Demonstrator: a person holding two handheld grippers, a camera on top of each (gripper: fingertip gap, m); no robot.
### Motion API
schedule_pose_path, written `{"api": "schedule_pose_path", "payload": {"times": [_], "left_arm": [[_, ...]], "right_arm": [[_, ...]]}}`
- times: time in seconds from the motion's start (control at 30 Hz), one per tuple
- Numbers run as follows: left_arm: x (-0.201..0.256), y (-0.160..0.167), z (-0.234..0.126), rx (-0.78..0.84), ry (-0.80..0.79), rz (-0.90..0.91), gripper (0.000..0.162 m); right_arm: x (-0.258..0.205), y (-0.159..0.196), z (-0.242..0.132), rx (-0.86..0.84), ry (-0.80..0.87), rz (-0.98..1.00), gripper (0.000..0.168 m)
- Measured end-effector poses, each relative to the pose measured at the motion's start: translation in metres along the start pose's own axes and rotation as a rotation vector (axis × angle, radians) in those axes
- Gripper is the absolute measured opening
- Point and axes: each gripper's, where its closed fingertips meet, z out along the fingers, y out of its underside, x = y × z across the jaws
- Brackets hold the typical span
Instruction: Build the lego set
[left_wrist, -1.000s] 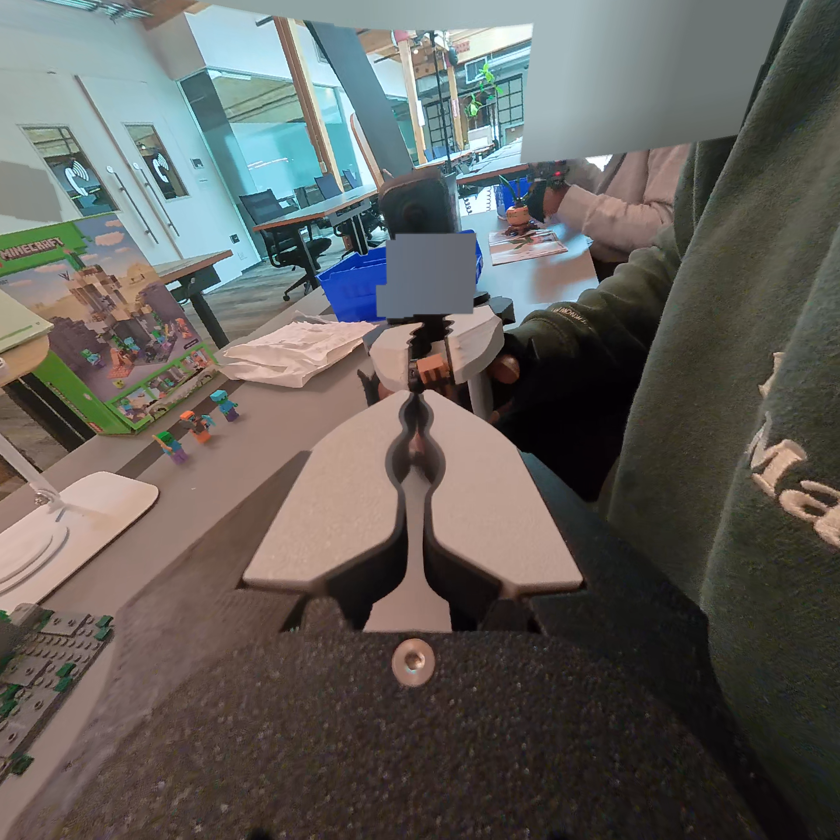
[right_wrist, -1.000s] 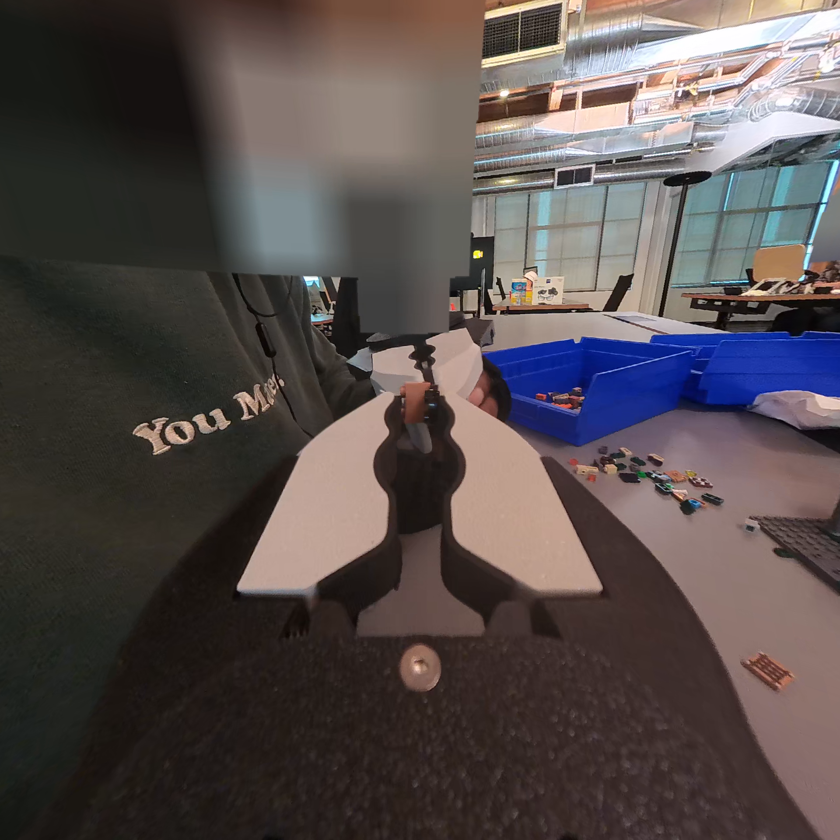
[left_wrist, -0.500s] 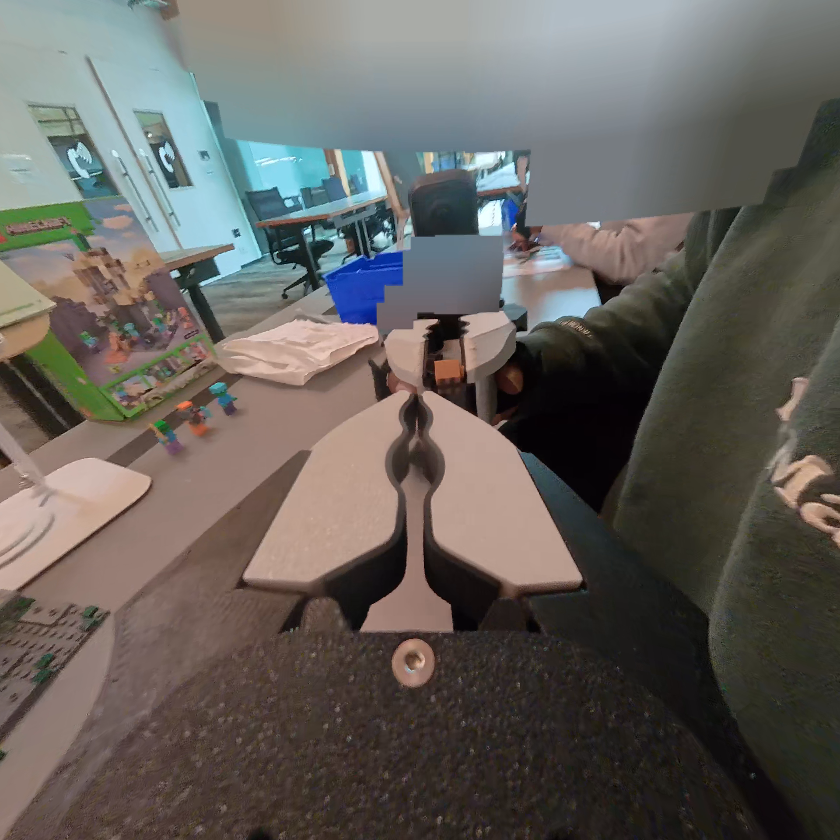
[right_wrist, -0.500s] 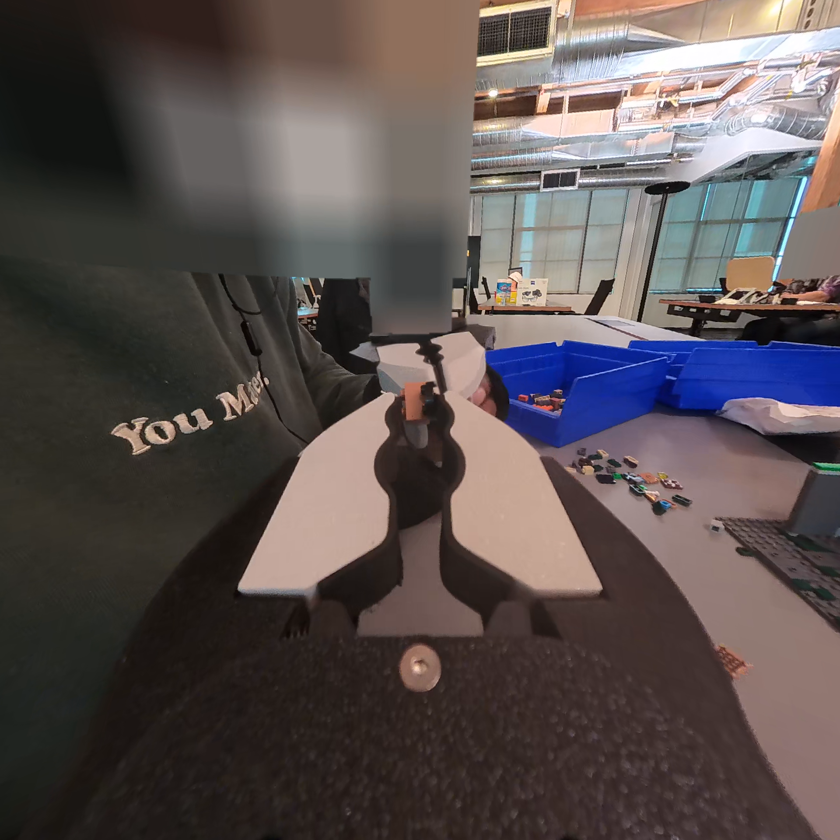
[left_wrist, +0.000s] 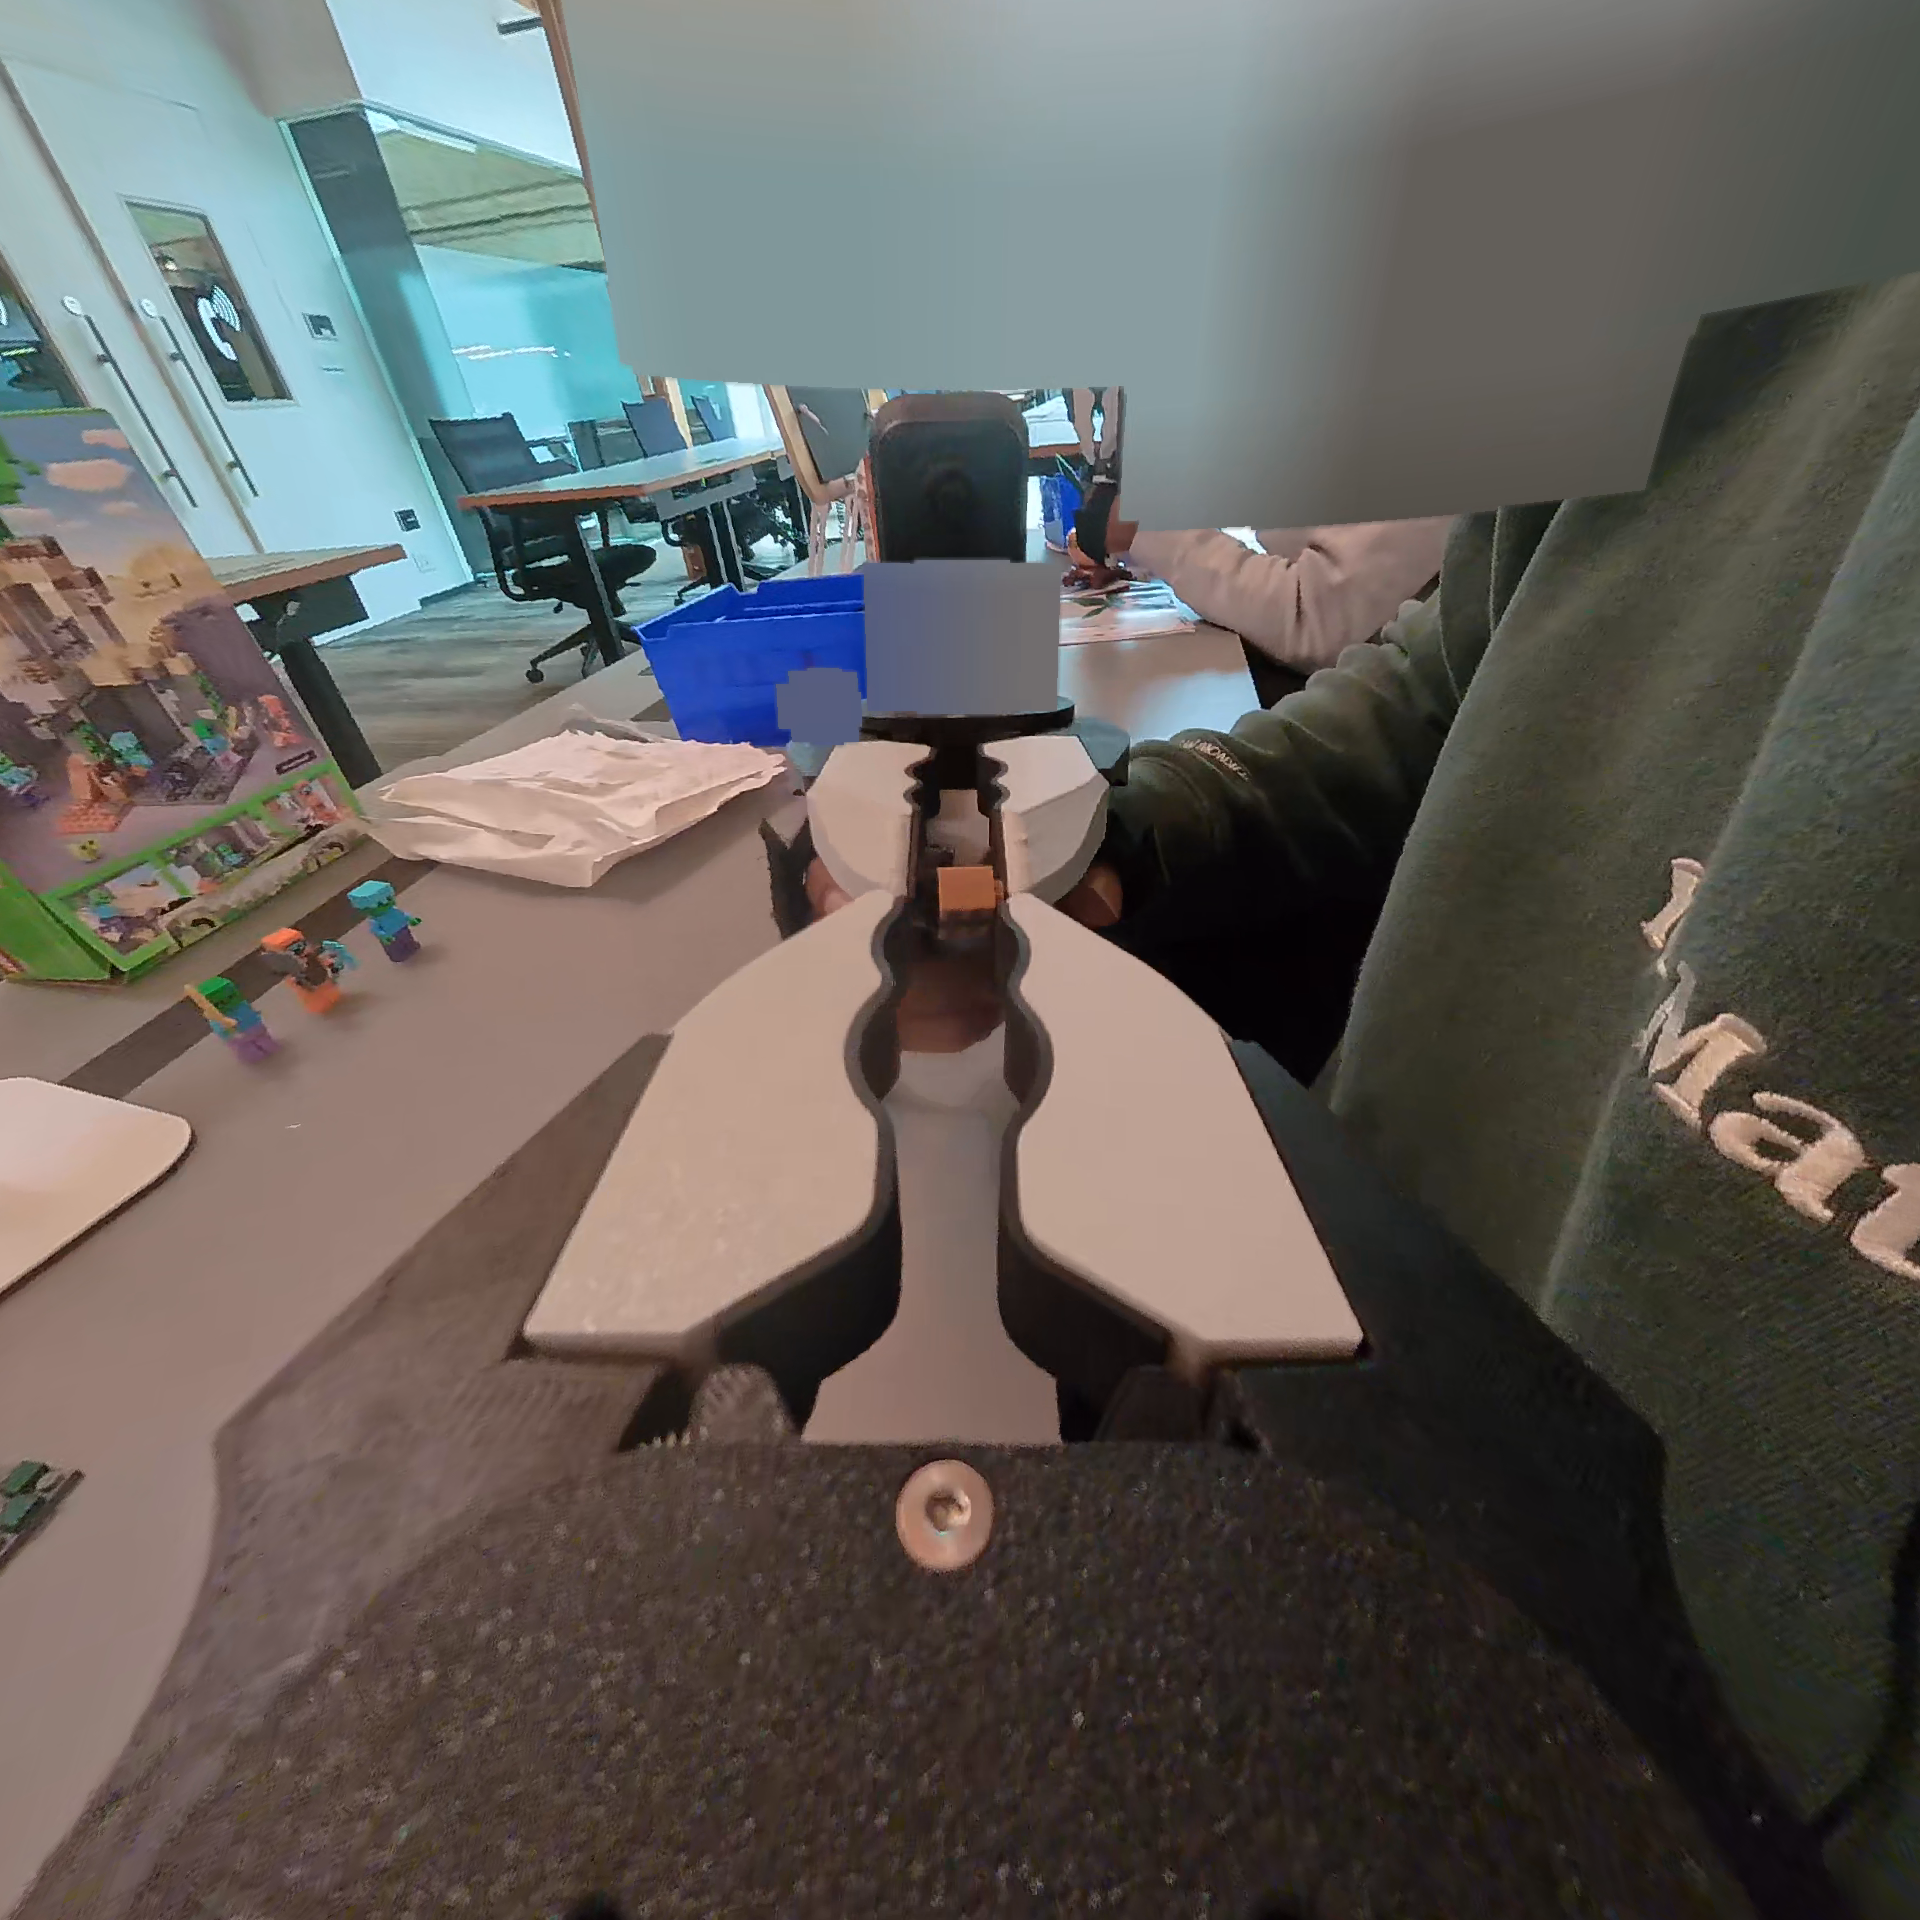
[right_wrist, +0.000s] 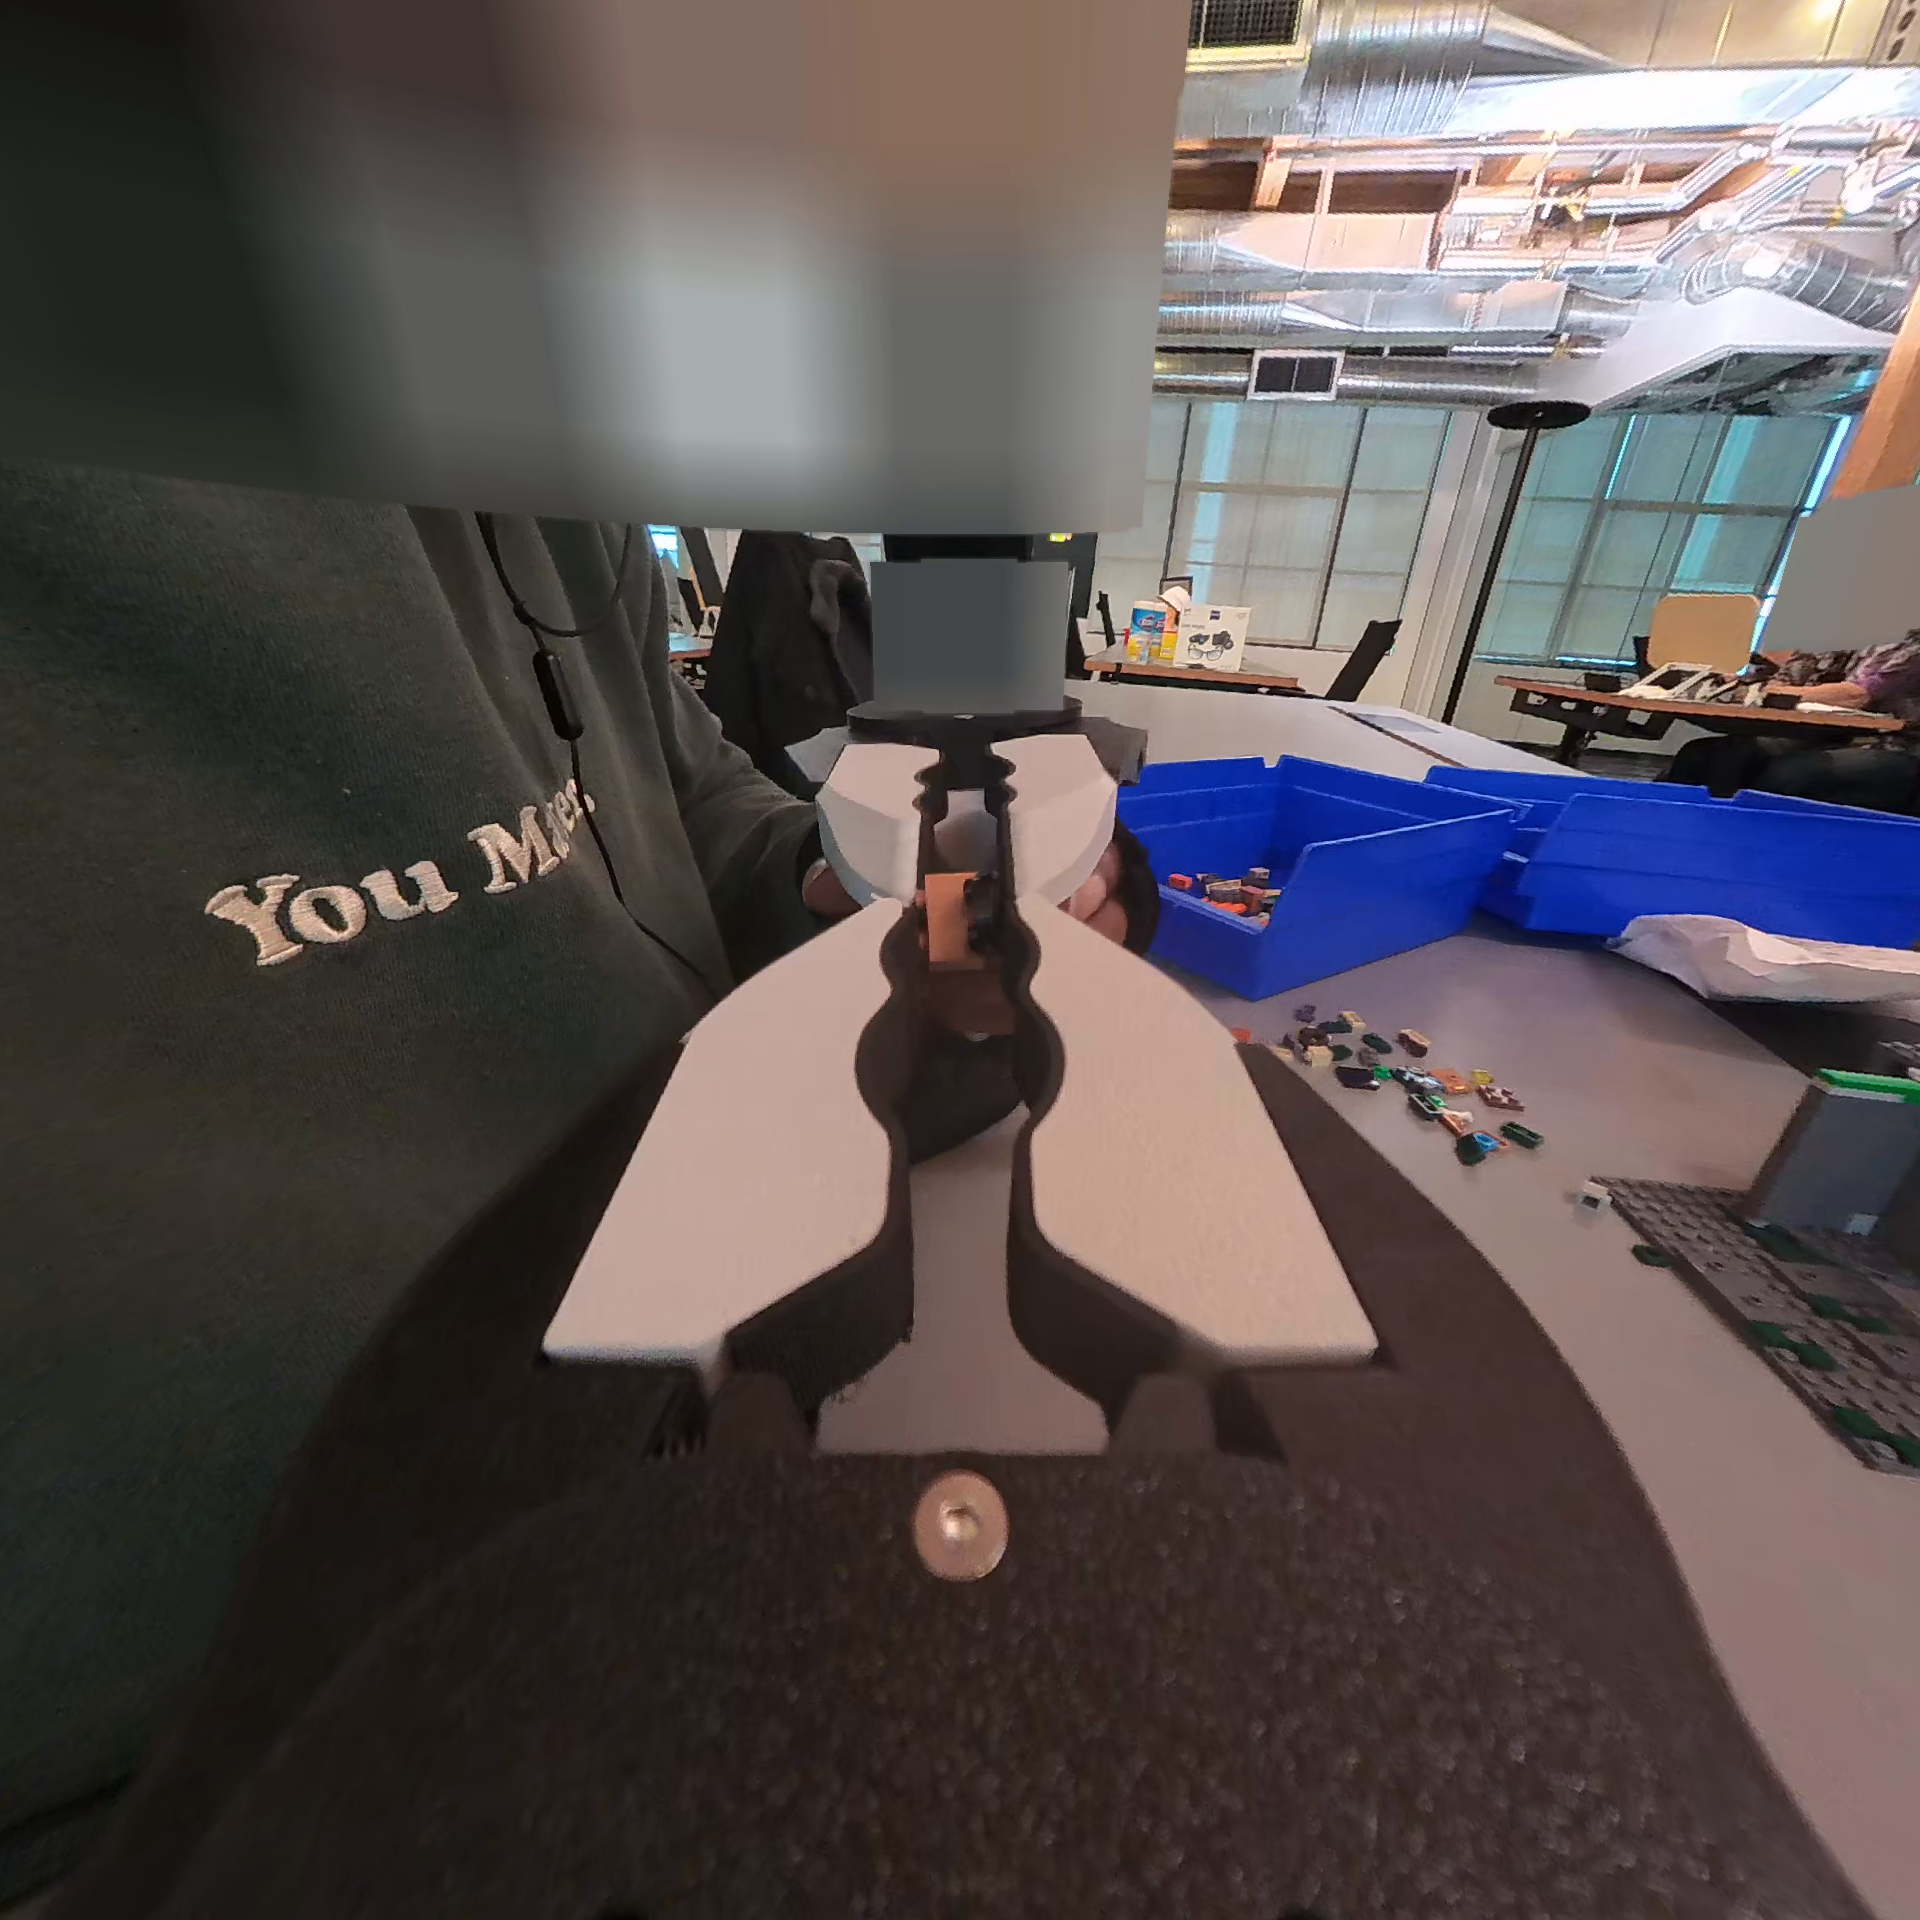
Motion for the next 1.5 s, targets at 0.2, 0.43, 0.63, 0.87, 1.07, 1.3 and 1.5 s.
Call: {"api": "schedule_pose_path", "payload": {"times": [0.2,0.43,0.63,0.87,1.07,1.3,1.5], "left_arm": [[0.0041,0.0018,-0.0002,-0.012,0.018,0.016,0.014],[0.0021,0.0032,-0.0006,-0.008,-0.008,0.037,0.014],[0.0002,0.0037,-0.0012,-0.003,-0.027,0.05,0.013],[0.0001,0.0037,-0.0013,0.0,-0.038,0.067,0.013],[0.0008,0.0027,-0.0015,0.006,-0.043,0.079,0.013],[0.0028,0.0017,-0.0023,0.013,-0.043,0.096,0.013],[0.0056,0.0006,-0.0023,0.022,-0.033,0.097,0.013]], "right_arm": [[-0.0044,0.0016,0.0003,-0.006,-0.032,0.019,0.015],[-0.0022,0.0036,0.0012,-0.023,-0.022,0.021,0.015],[-0.0005,0.0041,0.0019,-0.028,-0.008,0.016,0.015],[-0.0004,0.0045,0.0019,-0.03,-0.004,0.012,0.015],[-0.0009,0.0036,0.002,-0.024,-0.001,0.006,0.016],[-0.0032,0.0028,0.0026,-0.011,-0.01,-0.001,0.015],[-0.0066,0.0017,0.0028,0.003,-0.032,0.007,0.015]]}}
